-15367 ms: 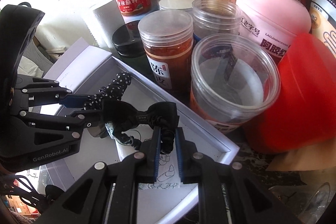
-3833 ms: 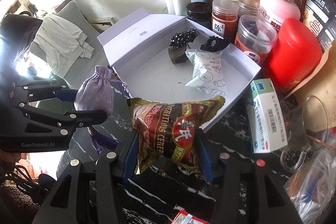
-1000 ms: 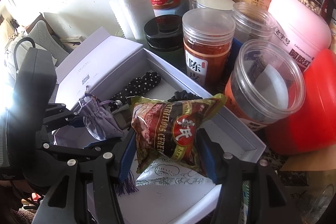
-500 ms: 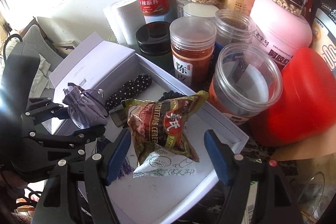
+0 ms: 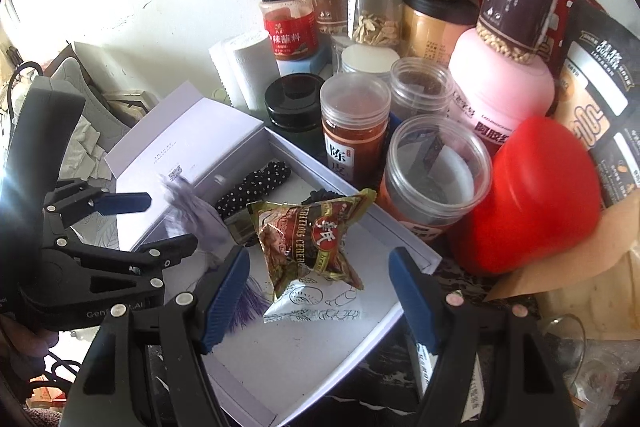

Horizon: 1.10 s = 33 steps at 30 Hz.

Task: Organize objects
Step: 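Open left tool releasing the pouch while right tool releases the gold bag in box, then withdraw both tools from the box toward the red packet and white cable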

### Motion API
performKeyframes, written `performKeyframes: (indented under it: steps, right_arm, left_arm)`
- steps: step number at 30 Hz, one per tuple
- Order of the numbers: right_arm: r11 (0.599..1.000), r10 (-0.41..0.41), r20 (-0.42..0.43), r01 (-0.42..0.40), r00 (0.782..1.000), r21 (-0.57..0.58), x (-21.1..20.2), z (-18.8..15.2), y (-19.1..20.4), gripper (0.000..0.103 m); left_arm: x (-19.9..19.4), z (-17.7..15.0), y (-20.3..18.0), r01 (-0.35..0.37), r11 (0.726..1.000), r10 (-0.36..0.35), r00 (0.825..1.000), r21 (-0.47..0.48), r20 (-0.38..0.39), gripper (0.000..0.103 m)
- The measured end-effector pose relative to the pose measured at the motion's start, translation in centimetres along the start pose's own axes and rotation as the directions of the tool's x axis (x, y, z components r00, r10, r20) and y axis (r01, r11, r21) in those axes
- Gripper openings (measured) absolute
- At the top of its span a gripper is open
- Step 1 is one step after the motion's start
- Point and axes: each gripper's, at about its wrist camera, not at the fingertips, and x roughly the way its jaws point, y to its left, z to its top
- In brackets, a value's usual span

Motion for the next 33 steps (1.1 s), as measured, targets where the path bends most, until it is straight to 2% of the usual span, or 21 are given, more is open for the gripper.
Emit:
performKeyframes:
  steps: [2,5,10,21,33]
  right_arm:
    - [1.0,-0.006,0.008,0.006,1.0,0.0,-0.7,0.0,0.0,0.072]
    - [1.0,-0.012,0.023,0.012,1.0,0.0,-1.8,0.0,0.1,0.072]
    - [1.0,-0.02,0.032,0.02,0.999,0.001,-3.1,-0.4,0.3,0.072]
    - [0.999,-0.033,0.081,0.032,0.996,0.004,-6.6,-0.9,0.6,0.073]
    - [0.999,-0.051,0.187,0.049,0.981,0.018,-13.4,-3.0,1.5,0.072]
  left_arm:
    - [-2.2,0.1,0.6,-0.003,1.0,0.003,1.0,-0.005,0.018,0.066]
    - [-3.5,0.3,0.1,-0.004,1.0,0.004,1.0,-0.008,0.029,0.069]
    - [-4.0,0.8,-0.3,-0.003,1.0,0.004,0.999,-0.007,0.041,0.071]
    - [-9.5,-1.1,-0.5,0.016,1.0,-0.014,0.995,-0.023,0.096,0.071]
    - [-16.2,-3.7,-0.9,0.02,1.0,-0.015,0.982,-0.021,0.186,0.071]
